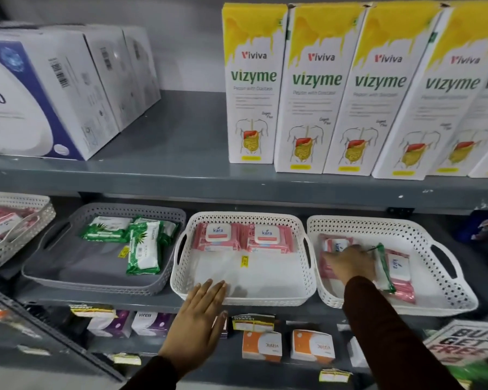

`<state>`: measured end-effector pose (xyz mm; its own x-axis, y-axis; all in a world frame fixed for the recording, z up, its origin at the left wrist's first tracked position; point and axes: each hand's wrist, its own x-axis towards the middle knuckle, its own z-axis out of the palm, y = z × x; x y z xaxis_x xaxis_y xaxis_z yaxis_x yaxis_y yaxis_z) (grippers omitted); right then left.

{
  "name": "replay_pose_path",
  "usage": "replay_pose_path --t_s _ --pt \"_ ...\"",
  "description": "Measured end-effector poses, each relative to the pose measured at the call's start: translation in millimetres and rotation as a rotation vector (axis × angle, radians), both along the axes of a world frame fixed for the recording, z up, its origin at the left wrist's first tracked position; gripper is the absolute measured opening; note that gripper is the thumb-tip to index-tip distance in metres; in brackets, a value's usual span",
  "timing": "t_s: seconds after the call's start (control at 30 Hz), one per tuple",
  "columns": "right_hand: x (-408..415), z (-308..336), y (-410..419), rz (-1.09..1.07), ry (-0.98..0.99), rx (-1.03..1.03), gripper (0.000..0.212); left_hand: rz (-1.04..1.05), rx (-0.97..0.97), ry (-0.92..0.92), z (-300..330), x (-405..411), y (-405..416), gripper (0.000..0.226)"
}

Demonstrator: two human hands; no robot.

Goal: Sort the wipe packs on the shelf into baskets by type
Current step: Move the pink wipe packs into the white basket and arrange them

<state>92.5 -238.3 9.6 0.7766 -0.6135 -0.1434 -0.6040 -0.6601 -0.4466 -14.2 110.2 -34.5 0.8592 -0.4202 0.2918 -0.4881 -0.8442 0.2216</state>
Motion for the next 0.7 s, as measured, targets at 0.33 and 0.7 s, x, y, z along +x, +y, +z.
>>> replay_pose_path --t_s 0.33,0.7 --pt "-25.2 24.4 24.1 -0.13 -0.538 0.088 0.059 -0.031 0.03 -0.007 2.8 3.2 2.1 0.054" --pt "-21.5 3.6 123.8 0.517 -0.161 0.088 0.056 -0.188 0.062 -0.02 2.2 18.1 -25.6 0.056"
